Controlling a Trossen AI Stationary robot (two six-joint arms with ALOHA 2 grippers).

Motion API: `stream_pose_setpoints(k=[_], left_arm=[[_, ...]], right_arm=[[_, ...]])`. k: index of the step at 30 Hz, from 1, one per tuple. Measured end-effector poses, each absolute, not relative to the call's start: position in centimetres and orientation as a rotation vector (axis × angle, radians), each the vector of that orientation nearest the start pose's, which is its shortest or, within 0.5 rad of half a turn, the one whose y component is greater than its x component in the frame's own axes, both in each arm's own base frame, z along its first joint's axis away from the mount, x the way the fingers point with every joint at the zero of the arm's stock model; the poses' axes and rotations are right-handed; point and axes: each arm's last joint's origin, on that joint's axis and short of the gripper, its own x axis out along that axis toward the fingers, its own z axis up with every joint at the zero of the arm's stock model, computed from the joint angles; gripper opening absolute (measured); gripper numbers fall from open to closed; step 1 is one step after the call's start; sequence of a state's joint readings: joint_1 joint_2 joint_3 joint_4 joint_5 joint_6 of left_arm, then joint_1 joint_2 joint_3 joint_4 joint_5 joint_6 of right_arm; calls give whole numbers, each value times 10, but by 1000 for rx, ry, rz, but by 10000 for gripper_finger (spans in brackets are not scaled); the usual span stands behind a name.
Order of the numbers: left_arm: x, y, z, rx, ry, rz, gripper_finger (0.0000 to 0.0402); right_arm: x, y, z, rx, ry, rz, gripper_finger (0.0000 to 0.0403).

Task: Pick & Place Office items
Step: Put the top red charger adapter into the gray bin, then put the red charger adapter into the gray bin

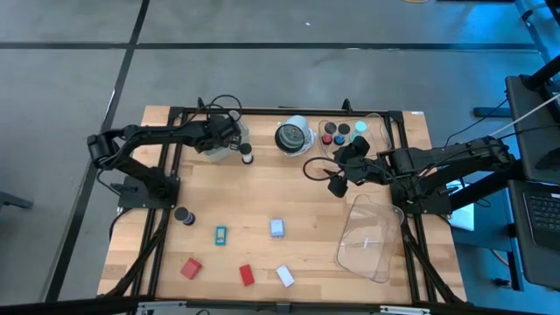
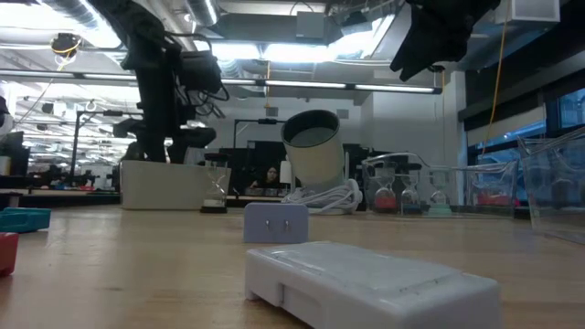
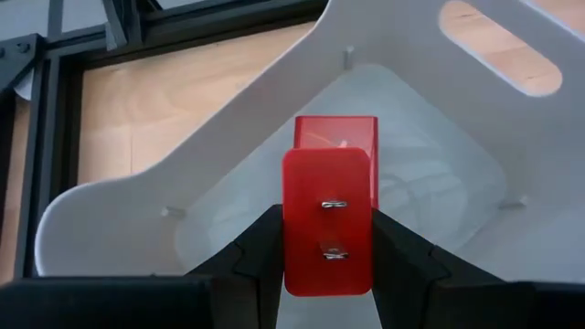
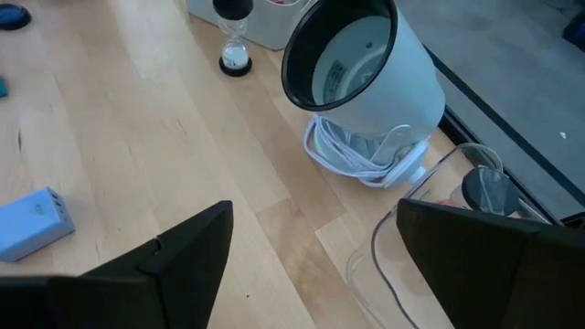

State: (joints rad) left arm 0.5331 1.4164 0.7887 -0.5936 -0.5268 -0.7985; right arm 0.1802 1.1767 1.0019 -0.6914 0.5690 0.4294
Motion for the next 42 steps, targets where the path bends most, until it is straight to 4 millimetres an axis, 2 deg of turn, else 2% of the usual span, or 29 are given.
stream_pose_setpoints(k=[2, 9, 14, 20, 24, 29, 35, 40, 42], left_arm=[[203, 137, 182, -627, 835, 1373, 124], [203, 137, 182, -630, 835, 1371, 194], [204, 137, 184, -614, 850, 1358, 216], [209, 139, 218, -619, 784, 1301, 218], [217, 132, 243, -644, 723, 1154, 216], [236, 99, 253, -601, 730, 850, 216], [259, 40, 255, -438, 781, 503, 215], [260, -7, 253, -298, 851, 309, 217], [257, -24, 251, -323, 889, 246, 216]], right_arm=[[229, 26, 294, 82, 712, -526, 311], [229, 26, 294, 79, 713, -525, 311], [229, 26, 294, 79, 713, -525, 311], [229, 26, 294, 79, 713, -525, 311], [229, 26, 294, 80, 713, -525, 311], [228, 26, 293, 76, 721, -526, 311], [228, 26, 293, 61, 725, -520, 311], [228, 26, 293, 62, 725, -520, 311], [228, 26, 293, 68, 727, -514, 311]])
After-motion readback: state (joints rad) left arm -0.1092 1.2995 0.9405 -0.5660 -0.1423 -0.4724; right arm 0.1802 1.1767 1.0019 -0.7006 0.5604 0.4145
